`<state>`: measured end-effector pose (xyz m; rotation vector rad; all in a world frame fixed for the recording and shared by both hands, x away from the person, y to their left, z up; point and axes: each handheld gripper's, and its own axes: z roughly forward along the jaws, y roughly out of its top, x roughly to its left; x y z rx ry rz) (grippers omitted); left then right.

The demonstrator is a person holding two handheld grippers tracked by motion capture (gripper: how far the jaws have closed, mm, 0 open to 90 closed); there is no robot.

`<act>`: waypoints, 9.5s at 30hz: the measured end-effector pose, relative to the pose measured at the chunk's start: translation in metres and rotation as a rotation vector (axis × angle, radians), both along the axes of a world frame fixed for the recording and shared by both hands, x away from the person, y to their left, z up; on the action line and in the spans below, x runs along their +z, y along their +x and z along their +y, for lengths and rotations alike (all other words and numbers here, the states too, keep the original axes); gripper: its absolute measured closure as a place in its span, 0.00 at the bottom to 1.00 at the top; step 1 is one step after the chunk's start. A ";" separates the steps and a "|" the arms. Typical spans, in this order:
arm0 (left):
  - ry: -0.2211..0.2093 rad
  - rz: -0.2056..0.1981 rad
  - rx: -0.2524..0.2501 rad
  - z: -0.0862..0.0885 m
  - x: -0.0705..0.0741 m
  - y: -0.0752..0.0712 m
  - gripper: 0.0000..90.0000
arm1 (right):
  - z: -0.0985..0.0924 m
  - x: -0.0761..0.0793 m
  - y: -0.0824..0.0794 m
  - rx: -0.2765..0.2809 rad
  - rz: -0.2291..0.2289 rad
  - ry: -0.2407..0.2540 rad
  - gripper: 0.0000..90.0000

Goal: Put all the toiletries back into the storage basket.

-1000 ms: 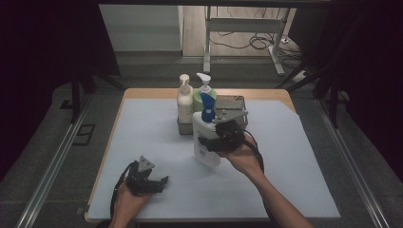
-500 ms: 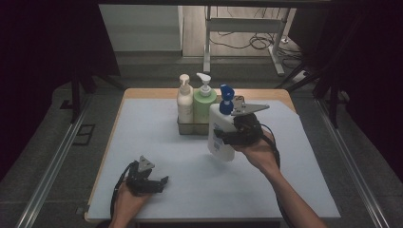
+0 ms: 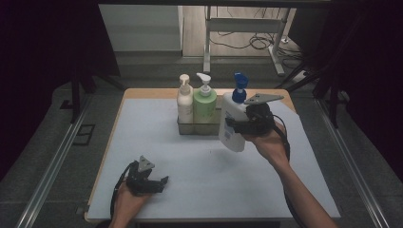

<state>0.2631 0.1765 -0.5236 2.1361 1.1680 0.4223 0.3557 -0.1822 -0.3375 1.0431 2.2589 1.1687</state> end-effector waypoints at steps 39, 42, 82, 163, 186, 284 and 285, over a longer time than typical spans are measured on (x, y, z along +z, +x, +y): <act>0.004 0.001 -0.002 0.000 0.000 0.000 0.13 | 0.006 -0.001 0.072 -0.163 -0.039 0.021 0.45; 0.003 0.001 -0.002 0.000 0.000 0.000 0.13 | 0.008 -0.001 0.077 -0.171 -0.046 0.020 0.45; 0.005 0.003 -0.002 0.000 0.000 0.000 0.13 | 0.013 -0.035 0.115 -0.260 -0.052 0.022 0.45; 0.004 0.002 -0.001 0.000 0.000 0.000 0.13 | -0.026 -0.080 0.075 -0.144 0.070 0.071 0.55; 0.004 0.002 -0.001 0.000 0.000 0.000 0.13 | -0.044 -0.098 0.088 -0.209 0.079 0.003 1.00; 0.004 0.002 -0.001 0.000 0.000 0.000 0.13 | -0.016 -0.108 0.095 -0.111 0.136 0.000 0.85; 0.004 0.002 -0.001 0.000 0.000 0.000 0.13 | -0.017 -0.108 0.094 -0.111 0.135 0.001 0.84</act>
